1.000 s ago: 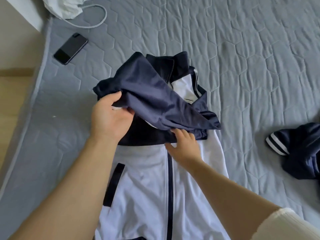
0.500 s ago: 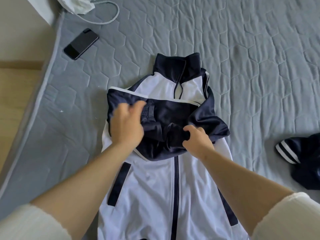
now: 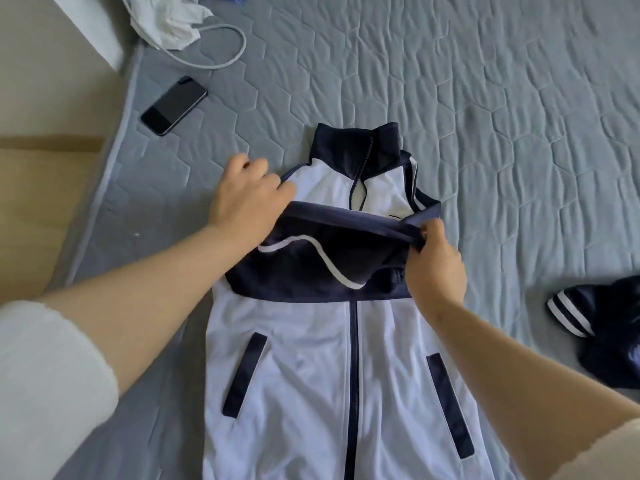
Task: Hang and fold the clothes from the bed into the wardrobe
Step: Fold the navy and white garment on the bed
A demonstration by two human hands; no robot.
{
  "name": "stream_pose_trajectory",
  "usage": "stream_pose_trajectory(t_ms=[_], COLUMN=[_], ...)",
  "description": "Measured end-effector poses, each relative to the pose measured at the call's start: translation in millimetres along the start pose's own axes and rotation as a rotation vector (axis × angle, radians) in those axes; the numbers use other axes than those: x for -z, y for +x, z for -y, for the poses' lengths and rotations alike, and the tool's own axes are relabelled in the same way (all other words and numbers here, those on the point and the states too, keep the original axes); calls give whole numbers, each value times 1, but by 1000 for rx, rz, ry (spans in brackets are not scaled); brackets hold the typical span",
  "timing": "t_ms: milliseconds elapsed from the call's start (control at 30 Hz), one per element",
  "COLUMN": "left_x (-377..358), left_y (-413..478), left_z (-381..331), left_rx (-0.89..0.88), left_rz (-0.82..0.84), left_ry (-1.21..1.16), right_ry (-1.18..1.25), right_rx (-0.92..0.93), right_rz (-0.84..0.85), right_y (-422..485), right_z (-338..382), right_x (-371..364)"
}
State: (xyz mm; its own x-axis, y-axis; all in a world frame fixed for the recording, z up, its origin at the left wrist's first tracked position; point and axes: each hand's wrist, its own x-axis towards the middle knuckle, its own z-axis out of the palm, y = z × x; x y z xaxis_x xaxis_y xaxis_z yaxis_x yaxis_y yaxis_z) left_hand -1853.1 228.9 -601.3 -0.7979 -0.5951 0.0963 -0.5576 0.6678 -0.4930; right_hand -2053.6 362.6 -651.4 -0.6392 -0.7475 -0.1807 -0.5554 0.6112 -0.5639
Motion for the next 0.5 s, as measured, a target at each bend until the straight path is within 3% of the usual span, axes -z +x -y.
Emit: stream_pose_trajectory(t_ms=[100, 200, 267, 400, 433, 500], left_x=[14, 6, -4, -38, -41, -39], left_y=[-1, -25, -44, -68, -68, -61], left_z=[14, -1, -24, -59, -66, -78], left_rx=[301, 422, 400, 328, 324, 358], left_rz=[-159, -72, 142, 903, 962, 877], left_ry=[-67, -200, -193, -228, -242, -277], right_ry=[153, 155, 40, -232, -194, -35], right_rx=[20, -27, -39, 9, -23, -188], right_rz=[-149, -154, -33, 308, 315, 196], right_y=[4, -5, -18, -41, -44, -42], right_z=[15, 5, -12, -48, -55, -64], right_x=[15, 19, 11, -11, -14, -14])
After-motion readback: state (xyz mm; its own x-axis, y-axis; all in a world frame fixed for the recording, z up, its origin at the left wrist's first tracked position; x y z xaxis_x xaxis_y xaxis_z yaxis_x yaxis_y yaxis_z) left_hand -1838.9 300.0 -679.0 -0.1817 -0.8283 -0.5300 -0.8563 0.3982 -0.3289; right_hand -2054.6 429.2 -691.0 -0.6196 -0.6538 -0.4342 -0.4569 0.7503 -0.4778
